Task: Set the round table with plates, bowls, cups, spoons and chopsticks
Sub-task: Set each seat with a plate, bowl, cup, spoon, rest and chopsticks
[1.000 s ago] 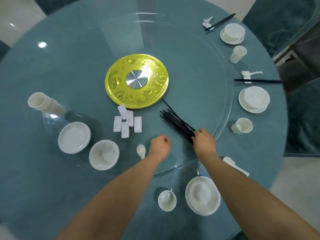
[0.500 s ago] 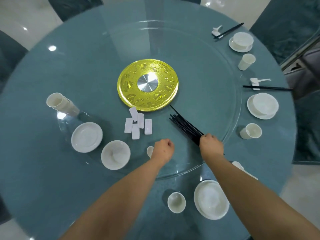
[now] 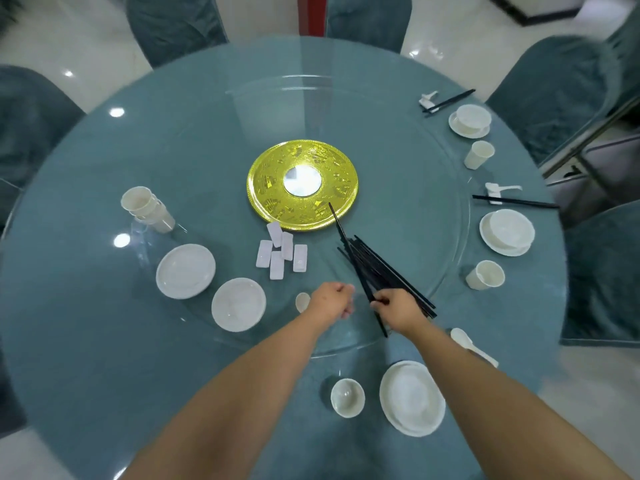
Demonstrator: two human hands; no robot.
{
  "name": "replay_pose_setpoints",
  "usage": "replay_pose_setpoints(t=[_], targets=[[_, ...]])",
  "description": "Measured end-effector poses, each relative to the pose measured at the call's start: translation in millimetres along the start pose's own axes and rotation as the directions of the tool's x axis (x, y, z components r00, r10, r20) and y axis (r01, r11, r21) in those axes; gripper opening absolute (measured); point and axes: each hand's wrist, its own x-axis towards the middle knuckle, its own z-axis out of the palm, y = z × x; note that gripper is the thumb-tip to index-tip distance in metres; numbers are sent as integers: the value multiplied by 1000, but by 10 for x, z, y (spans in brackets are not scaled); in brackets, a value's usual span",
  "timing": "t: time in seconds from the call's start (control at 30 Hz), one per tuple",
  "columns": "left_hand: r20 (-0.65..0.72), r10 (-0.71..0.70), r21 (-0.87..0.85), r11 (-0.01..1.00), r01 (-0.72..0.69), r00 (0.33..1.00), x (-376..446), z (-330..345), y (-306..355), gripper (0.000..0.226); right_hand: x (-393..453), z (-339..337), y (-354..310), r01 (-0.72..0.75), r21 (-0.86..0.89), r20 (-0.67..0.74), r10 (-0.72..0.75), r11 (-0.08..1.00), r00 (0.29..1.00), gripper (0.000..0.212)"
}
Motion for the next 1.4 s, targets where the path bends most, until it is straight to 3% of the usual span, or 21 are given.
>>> replay_pose_setpoints(t=[0.1,0.23,0.43,0.57,0.7,0.9,1.13,1.4], targets=[[19,-20,-222,975,24,1000,-179,41,-19,28,-305,98,-66,-16,214,157,-18,977,987,40],[-33,-35,-348,937,21,999,-429,90,-199,22,-687,192,-68,-24,256,210,-31,966,977,25],[-148,-41,-417,908,-25,988,-719,168,-302,18,-1070,212,12,14,145,192,-42,989,980,40],[-145,-26,-436,899,-40,989,-849,265,-319,17,-1319,178,115,-3,40,186,-5,999,983,29],[-125,-18,-447,894,-40,992,-950,411,-332,14,-1563,115,249,-15,-45,150,21,999,988,19],[-82,8,-408,912,-40,997,-1060,638,-334,15,-1753,58,443,-83,-29,117,86,996,989,22],[-44,56,-271,960,-66,997,-1058,1018,-278,17,-1801,-13,601,-113,-20,-167,108,993,980,25],[40,23,-228,974,-13,999,-1016,1467,-253,18,-1696,-97,835,-109,-79,-254,85,991,964,20]])
